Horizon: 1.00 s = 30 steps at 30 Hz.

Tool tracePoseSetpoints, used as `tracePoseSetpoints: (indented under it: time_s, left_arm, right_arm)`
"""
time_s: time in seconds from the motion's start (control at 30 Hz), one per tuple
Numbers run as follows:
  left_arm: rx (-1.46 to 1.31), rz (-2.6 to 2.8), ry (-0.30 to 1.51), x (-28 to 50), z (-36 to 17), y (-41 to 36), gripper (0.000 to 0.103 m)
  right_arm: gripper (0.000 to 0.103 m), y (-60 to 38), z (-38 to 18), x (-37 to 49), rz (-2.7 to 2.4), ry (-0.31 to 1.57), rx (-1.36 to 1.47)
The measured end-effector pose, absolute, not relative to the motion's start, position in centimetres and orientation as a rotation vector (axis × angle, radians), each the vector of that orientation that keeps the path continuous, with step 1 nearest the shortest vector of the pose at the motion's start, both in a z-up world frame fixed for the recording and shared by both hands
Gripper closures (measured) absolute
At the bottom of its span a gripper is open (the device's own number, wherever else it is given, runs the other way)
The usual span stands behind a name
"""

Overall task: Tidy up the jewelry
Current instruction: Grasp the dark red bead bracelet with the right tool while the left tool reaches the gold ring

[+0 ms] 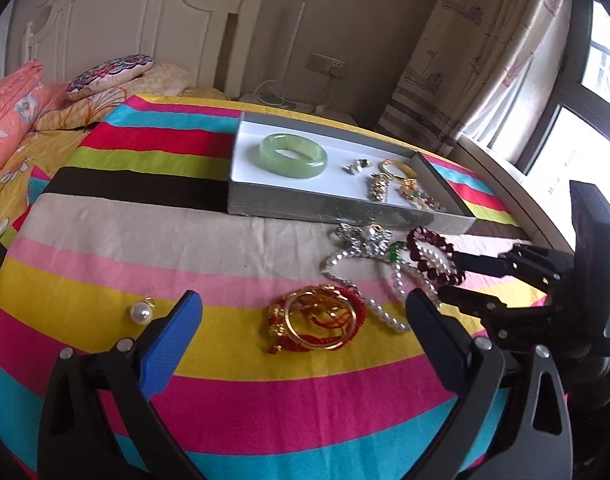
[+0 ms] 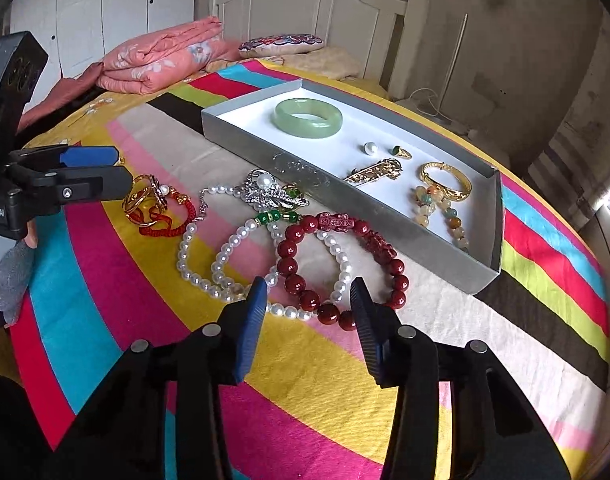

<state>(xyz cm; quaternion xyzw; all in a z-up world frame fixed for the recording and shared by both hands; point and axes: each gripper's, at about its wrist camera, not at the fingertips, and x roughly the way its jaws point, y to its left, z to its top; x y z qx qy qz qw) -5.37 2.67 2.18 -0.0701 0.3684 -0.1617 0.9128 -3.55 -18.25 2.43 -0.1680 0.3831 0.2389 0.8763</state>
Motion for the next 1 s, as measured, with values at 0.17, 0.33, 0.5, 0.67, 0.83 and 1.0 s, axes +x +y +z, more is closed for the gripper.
tracePoseSetpoints:
  time_s: [0.17,0.33,0.5,0.67,0.83,1.0]
  left_arm:
    - [-0.024,-0.505,0.816,-5.5,1.6,-0.2,0.002]
    - [-0.026,-0.514,0.869,-4.9,0.8,-0.6,0.002]
    - [-0.102,-0.456,0.825,-5.1,1.4,1.0,0.003]
    - [-0.008,-0.397,0.843,-4.9,1.3,-0.1,0.044]
    - [0.073,-0.352,0.845,-4.0,1.4,-1.2,0.042]
    - [0.106,-0.347,0.843,-4.3,1.2,-1.2,0.065]
  right_arm:
    - [0.059,-16.7,2.7,-2.7,0.545,0.823,-0.452]
    - [0.064,-17.5,2.8,-0.4,0.703,0.908,-0.362]
    - [0.081,-19.3,2.6,-0.4,0.713,0.919,-0.316]
    - [0.084,-20.4,2.2,-1.8,0.675,0.881,-0.256]
    - [0.084,-20.6,2.4,-2.0,0.667,0.873,-0.220]
    - [0.086,-20.9,2.3,-1.7,0.679,0.887,-0.178]
